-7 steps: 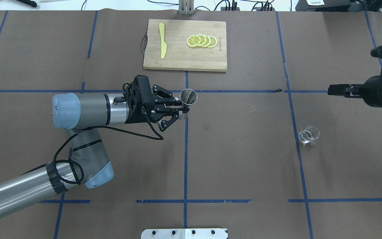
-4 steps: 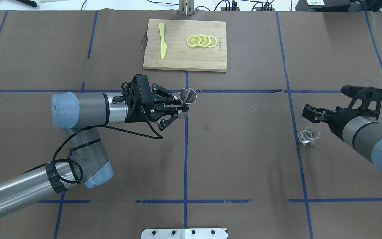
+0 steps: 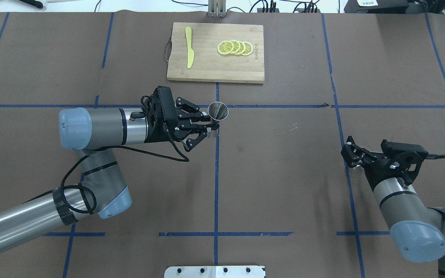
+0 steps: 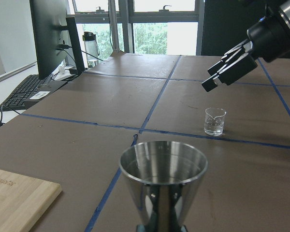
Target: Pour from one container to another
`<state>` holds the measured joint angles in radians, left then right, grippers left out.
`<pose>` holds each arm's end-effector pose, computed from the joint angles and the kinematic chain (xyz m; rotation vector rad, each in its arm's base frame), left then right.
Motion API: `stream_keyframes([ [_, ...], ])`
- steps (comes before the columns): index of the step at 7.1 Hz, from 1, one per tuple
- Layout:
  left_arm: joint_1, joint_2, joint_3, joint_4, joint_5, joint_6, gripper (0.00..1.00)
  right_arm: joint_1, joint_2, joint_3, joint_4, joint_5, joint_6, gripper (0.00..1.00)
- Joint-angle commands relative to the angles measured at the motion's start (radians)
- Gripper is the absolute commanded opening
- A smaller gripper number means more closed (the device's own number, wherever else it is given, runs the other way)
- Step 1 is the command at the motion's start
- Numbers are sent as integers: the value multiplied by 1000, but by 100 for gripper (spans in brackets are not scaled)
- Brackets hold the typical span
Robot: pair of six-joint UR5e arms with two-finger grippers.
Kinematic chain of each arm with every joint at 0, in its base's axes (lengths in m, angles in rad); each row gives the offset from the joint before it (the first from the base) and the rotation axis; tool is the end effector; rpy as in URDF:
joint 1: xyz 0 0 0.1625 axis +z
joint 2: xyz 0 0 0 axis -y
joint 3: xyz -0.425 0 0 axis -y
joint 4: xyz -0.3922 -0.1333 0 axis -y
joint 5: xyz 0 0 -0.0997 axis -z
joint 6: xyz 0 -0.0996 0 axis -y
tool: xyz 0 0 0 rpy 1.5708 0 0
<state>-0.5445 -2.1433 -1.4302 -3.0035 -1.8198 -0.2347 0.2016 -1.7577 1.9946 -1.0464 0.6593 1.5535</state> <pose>0.4996 -0.4297 0.2322 1.4464 1.2766 0.7715 -0.3656 -0.2911 0.4634 0.9442 -0.6122 0.5110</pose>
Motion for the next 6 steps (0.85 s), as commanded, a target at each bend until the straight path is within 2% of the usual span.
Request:
stream_keyframes([
  [1,0,0,-3,0,1,0,0,-60,3,-95,0,-128,83,98],
  [4,0,2,-4,-2,1,0,0,-96,9,-157,0,-173,146,98],
  [6,0,8,-4,-3,1,0,0,-100,52,-213,-1,-188,148,98],
])
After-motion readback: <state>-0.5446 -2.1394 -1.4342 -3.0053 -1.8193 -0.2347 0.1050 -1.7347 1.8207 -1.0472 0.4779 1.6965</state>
